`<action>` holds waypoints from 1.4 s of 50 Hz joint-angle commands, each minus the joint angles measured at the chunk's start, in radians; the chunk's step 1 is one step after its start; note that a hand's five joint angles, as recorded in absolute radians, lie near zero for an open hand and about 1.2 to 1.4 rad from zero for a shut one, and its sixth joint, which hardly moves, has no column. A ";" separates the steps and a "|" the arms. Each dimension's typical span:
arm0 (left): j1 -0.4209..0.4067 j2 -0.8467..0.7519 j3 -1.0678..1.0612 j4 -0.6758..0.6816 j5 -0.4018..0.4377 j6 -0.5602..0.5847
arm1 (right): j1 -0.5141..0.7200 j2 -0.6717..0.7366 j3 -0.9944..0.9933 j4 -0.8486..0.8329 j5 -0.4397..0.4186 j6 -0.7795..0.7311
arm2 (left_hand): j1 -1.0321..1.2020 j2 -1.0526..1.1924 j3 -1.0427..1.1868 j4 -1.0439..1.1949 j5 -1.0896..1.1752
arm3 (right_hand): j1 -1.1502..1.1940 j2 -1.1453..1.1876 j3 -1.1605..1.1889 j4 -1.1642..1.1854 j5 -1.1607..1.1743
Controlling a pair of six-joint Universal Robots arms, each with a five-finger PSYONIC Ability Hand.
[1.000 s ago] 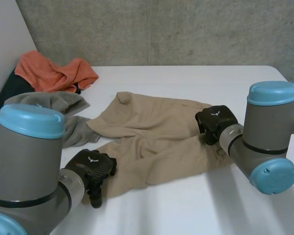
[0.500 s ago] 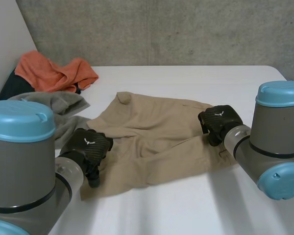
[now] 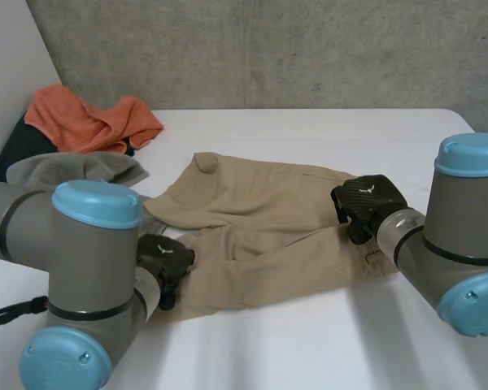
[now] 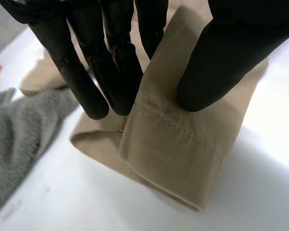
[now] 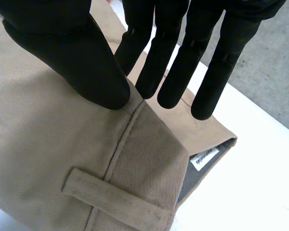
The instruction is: Fold the laundry.
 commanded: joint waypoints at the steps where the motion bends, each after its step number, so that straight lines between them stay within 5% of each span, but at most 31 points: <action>1: 0.014 0.066 0.014 0.014 0.006 0.014 | -0.006 -0.072 0.009 0.184 -0.034 -0.168 | 0.239 0.205 0.209 0.202 0.230 | -0.249 -0.282 -0.283 -0.286 -0.289; 14: 0.045 -0.006 0.168 -0.066 0.023 0.108 | -0.075 -0.296 0.162 0.321 -0.049 -0.280 | 0.239 0.205 0.209 0.202 0.230 | -0.669 -0.702 -0.703 -0.706 -0.709; 23: 0.022 -0.021 0.229 -0.132 0.023 0.074 | -0.064 -0.282 0.305 0.075 -0.042 -0.274 | 0.239 0.205 0.209 0.202 0.230 | -0.652 -0.685 -0.686 -0.688 -0.691; 27: 0.019 -0.018 0.222 -0.136 0.026 0.060 | -0.047 -0.186 0.317 -0.070 -0.005 -0.260 | 0.239 0.205 0.209 0.202 0.230 | -0.429 -0.462 -0.463 -0.466 -0.469; 33: 0.011 0.000 0.180 -0.138 0.037 0.063 | -0.027 -0.107 0.296 -0.131 0.059 -0.225 | 0.239 0.205 0.209 0.202 0.230 | 0.271 0.238 0.237 0.234 0.231; 40: 0.002 0.091 0.090 -0.192 0.052 0.074 | -0.033 -0.207 0.323 0.059 0.023 -0.264 | 0.239 0.205 0.209 0.202 0.230 | 0.271 0.238 0.237 0.234 0.231; 46: -0.052 0.197 -0.042 -0.417 0.138 0.207 | -0.110 -0.397 0.386 0.414 -0.075 -0.509 | 0.239 0.205 0.209 0.202 0.230 | 0.271 0.238 0.237 0.234 0.231; 52: -0.101 0.244 -0.081 -0.526 0.222 0.272 | -0.171 -0.457 0.414 0.459 -0.149 -0.712 | 0.239 0.205 0.209 0.202 0.230 | 0.271 0.238 0.237 0.234 0.231; 59: -0.063 0.142 0.102 -0.396 0.163 0.272 | -0.136 -0.304 0.279 0.312 -0.151 -0.513 | 0.239 0.205 0.209 0.202 0.230 | 0.271 0.238 0.237 0.234 0.231; 65: 0.005 -0.068 0.422 -0.238 0.045 0.287 | -0.121 -0.167 0.104 0.194 -0.045 -0.360 | 0.239 0.205 0.209 0.202 0.230 | 0.271 0.238 0.237 0.234 0.231; 70: 0.037 -0.219 0.701 -0.189 0.031 0.326 | -0.101 -0.077 0.004 0.067 -0.002 -0.274 | 0.239 0.205 0.209 0.202 0.230 | 0.271 0.238 0.237 0.234 0.231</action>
